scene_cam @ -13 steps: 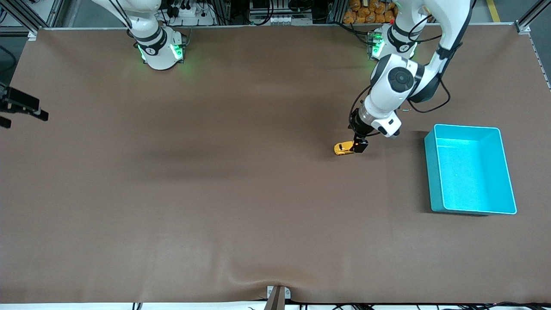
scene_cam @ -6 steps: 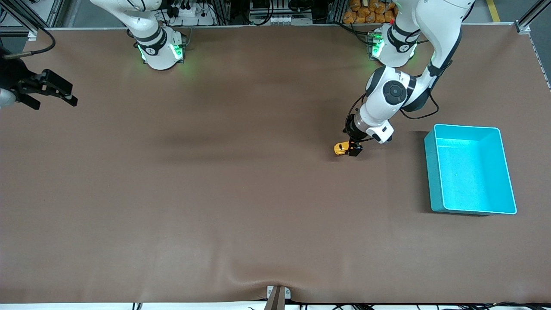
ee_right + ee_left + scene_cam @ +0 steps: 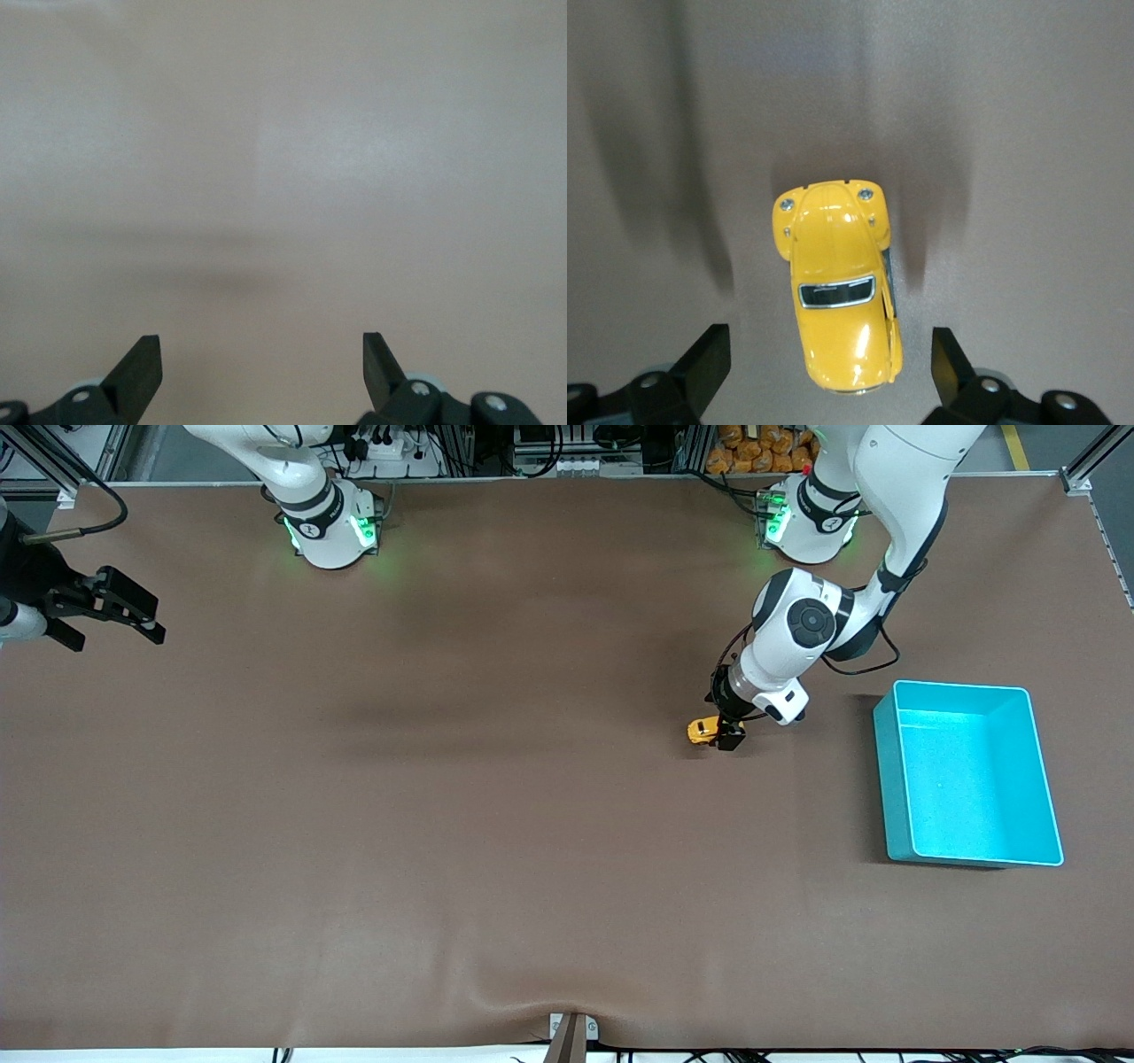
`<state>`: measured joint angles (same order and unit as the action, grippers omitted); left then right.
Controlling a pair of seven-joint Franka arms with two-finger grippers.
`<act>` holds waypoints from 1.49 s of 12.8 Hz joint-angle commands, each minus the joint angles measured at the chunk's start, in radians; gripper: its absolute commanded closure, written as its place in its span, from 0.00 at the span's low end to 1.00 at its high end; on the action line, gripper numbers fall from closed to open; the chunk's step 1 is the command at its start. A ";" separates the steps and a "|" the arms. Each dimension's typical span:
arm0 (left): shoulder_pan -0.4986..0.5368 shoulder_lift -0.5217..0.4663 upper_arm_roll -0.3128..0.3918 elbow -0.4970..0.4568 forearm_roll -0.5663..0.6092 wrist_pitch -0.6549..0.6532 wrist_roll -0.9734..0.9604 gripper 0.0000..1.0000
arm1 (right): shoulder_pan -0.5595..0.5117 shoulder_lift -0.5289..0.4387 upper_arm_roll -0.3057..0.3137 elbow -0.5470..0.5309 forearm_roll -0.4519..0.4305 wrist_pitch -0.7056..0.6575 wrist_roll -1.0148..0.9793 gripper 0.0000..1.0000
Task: Wind and store yellow beetle car
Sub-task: 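Lift the car with the left gripper and carry it over the bin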
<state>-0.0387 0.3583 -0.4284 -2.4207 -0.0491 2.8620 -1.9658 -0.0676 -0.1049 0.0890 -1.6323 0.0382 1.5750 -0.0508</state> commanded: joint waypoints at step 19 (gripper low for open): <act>0.075 -0.029 0.060 0.572 0.181 -0.752 0.256 1.00 | 0.101 0.097 -0.083 0.123 -0.046 -0.021 0.006 0.00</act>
<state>-0.0056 0.3256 -0.3643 -1.9040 0.1130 2.1884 -1.7914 0.0172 -0.0182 0.0201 -1.5381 0.0026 1.5695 -0.0506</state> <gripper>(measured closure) 0.537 0.000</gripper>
